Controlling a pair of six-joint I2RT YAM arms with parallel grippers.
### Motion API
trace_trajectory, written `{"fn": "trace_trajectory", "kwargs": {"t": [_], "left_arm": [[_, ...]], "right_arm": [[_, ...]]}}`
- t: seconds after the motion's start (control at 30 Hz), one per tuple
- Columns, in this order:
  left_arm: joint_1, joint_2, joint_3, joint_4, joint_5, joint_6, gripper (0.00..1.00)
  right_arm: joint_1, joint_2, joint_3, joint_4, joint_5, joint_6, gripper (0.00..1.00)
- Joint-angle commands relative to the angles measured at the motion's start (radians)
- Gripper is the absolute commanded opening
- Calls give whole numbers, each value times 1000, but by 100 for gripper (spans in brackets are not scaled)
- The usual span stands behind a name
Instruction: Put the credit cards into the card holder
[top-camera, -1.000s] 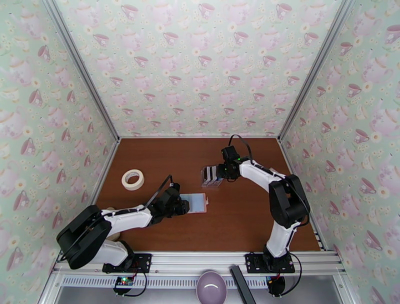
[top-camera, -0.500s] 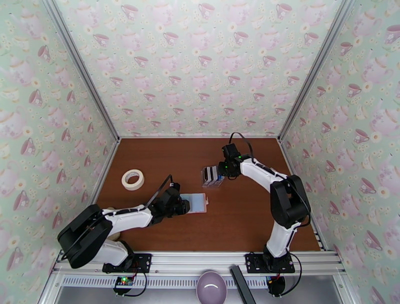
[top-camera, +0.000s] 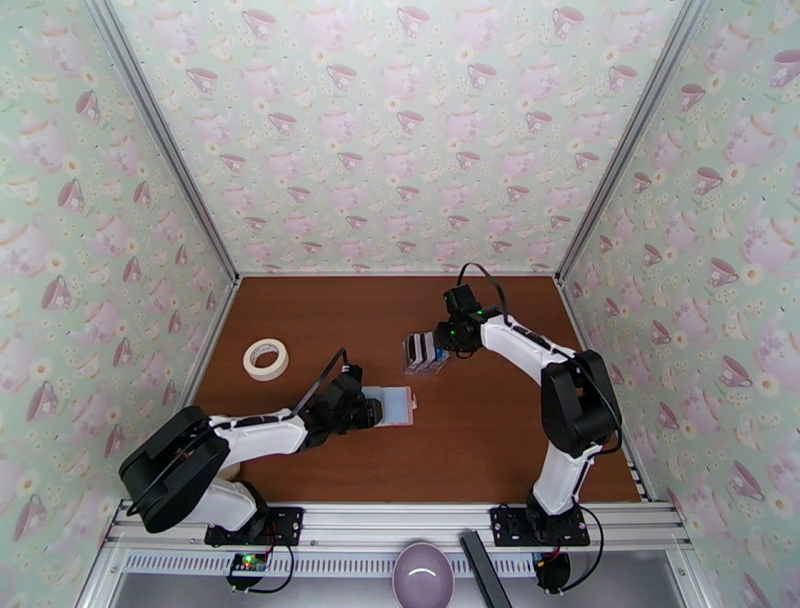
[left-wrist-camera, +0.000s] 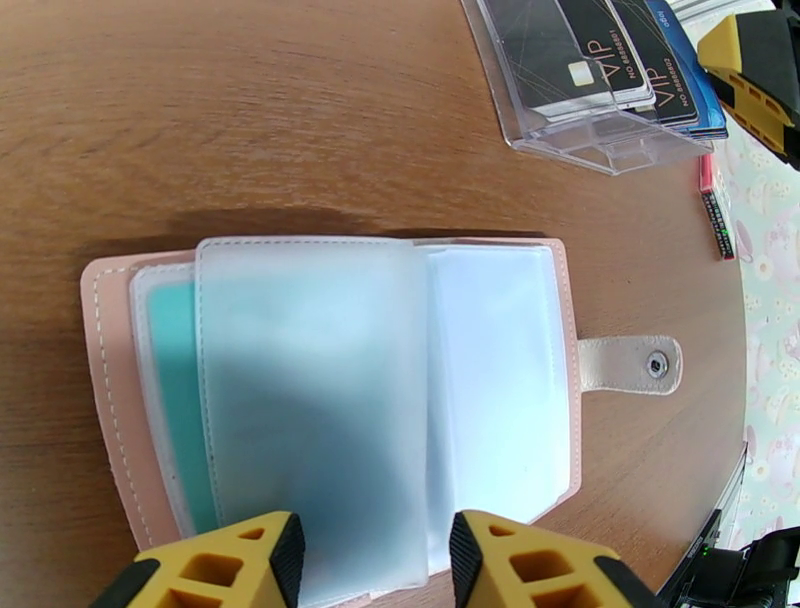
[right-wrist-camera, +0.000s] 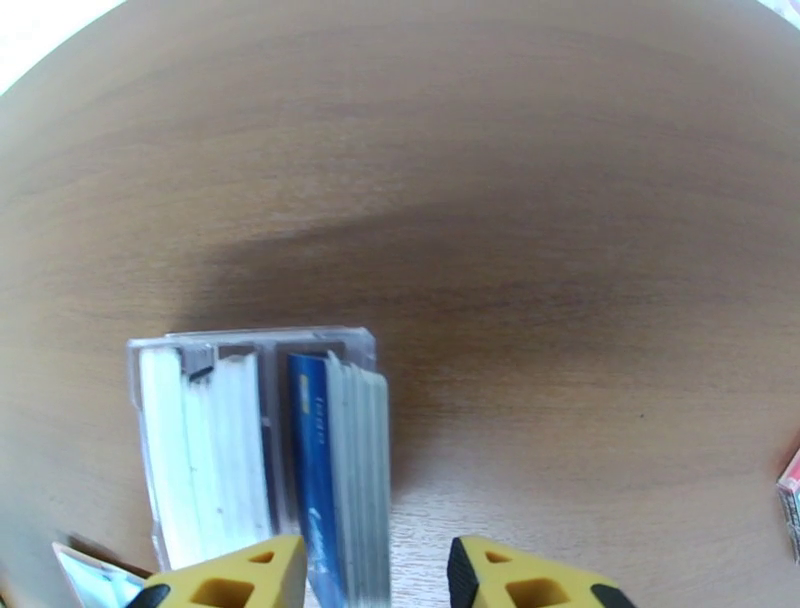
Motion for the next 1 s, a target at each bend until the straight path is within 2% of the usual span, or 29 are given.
{"fn": "trace_trajectory", "kwargs": {"t": [0.0, 0.53, 0.7, 0.97], "left_arm": [[-4, 34, -10, -64, 15, -10, 46], [-5, 36, -2, -69, 16, -8, 46], [-5, 28, -3, -75, 14, -8, 46], [-6, 34, -1, -66, 16, -12, 46]], "right_arm": [[-5, 31, 31, 2, -23, 4, 44], [-27, 84, 30, 2, -17, 1, 43], [-26, 47, 30, -15, 31, -8, 42], [-25, 18, 79, -55, 42, -19, 39]]}}
